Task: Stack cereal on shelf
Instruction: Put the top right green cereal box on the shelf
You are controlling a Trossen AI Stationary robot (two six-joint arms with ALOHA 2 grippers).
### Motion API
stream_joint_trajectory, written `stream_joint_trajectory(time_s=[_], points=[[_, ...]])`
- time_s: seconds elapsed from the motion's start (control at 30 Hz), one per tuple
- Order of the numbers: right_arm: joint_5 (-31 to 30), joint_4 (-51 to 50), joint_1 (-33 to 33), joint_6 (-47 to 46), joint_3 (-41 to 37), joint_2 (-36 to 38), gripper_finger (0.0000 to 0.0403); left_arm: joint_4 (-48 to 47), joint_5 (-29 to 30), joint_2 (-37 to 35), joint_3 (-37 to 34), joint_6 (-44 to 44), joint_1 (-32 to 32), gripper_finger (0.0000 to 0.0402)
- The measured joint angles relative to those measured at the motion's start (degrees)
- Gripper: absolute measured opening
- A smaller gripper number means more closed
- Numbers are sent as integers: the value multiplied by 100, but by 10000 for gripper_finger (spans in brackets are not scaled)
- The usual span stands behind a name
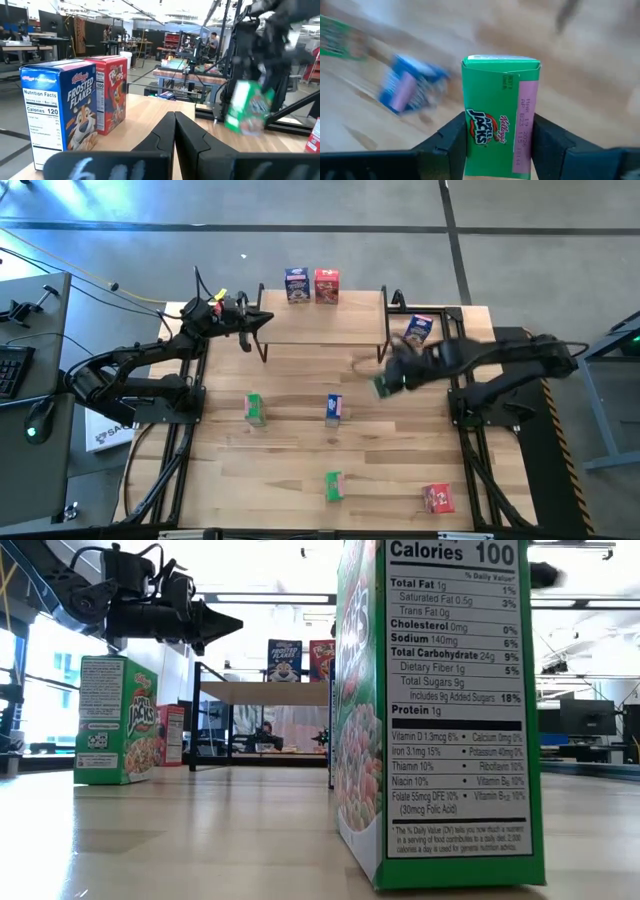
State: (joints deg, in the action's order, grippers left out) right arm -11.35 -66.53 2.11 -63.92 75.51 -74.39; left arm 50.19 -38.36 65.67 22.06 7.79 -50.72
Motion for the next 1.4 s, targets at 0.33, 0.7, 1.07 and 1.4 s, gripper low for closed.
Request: stream_joint_trajectory(time_s=[0.33, 0.7, 1.07, 1.4], points=[[480, -486, -2296, 5564, 3167, -1626, 158, 11, 2, 0, -2, 2, 0, 0], [1033, -2086, -3637, 8772, 5595, -3727, 158, -108, -3, 0, -4, 7, 13, 0], [763, -1551, -3648, 9248, 5079, -3676, 158, -258, -5, 2, -4, -73, 107, 0], [566, -1296, -3645, 9248, 5079, -3676, 213, -259, -3, 2, -6, -90, 138, 0]])
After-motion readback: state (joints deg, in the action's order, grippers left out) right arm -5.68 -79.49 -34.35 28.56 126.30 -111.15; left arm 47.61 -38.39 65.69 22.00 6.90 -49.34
